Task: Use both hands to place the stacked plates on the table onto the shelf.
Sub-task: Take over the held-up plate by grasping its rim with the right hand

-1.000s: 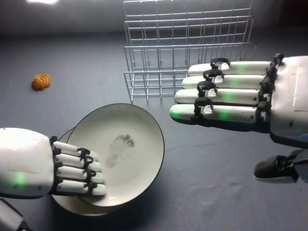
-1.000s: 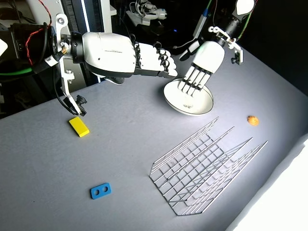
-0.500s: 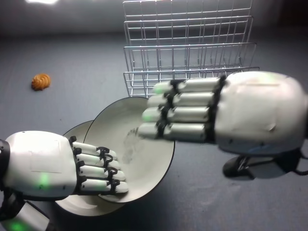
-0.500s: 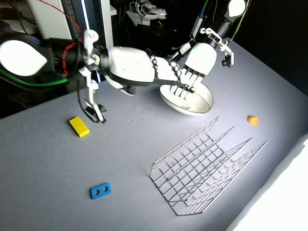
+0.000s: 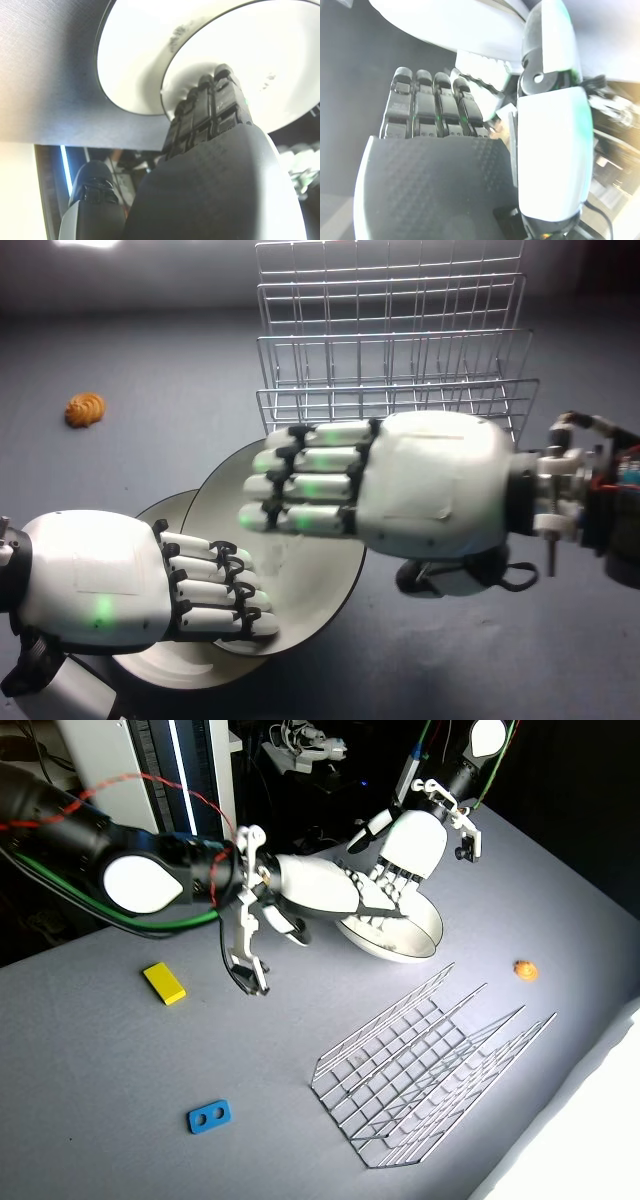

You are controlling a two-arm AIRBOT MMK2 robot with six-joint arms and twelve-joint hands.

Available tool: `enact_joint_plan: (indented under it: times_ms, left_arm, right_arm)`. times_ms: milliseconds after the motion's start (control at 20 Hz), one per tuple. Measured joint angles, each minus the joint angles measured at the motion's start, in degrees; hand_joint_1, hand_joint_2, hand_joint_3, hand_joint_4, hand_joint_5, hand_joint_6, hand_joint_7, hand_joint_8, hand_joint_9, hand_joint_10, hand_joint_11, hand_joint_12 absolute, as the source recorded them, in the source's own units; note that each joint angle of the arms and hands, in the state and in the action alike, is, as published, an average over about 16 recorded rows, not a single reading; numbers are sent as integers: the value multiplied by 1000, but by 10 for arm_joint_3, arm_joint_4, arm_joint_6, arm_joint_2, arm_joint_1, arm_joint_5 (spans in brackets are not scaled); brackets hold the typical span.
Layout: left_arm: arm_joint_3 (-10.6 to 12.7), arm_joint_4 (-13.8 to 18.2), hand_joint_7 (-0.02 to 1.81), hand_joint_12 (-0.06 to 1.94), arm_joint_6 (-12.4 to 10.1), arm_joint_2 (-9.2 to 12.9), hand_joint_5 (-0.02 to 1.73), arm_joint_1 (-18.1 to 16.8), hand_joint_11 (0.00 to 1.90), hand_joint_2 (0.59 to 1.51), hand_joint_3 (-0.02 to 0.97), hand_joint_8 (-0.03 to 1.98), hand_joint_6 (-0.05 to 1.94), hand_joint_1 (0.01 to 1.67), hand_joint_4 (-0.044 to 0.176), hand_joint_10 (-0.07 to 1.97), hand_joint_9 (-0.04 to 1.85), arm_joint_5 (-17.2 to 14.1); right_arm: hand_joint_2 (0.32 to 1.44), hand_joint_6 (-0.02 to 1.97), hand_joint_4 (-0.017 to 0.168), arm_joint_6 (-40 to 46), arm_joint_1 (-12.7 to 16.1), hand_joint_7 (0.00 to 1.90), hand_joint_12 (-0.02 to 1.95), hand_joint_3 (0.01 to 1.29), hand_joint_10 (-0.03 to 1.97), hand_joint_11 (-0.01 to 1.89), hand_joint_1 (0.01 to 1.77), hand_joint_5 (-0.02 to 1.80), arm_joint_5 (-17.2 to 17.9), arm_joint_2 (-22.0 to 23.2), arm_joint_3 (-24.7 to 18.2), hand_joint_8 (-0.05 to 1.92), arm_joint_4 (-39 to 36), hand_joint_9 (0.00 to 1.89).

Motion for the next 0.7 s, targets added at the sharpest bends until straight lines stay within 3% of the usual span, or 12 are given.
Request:
enact_joint_plan:
  times_ms: [150,350,700]
  left_arm:
    - [0,-1,0,-5,0,-1,-10,0,17,1129,4,-2,-20,21,-5,5,18,0]
    - [1,-2,0,-5,0,-2,-9,0,17,1132,3,-2,-20,21,-5,6,16,0]
    - [3,-8,-3,-5,0,-3,-6,0,17,1133,3,-3,-19,22,-5,5,10,0]
  right_arm:
    - [897,18,-2,-24,7,80,200,21,9,21,1208,123,-11,-34,29,12,18,56]
    - [891,18,-2,-41,17,164,466,22,11,20,1213,223,-24,-70,59,12,29,123]
    - [903,17,-2,-55,29,429,941,22,40,110,1200,461,-43,-108,92,7,28,381]
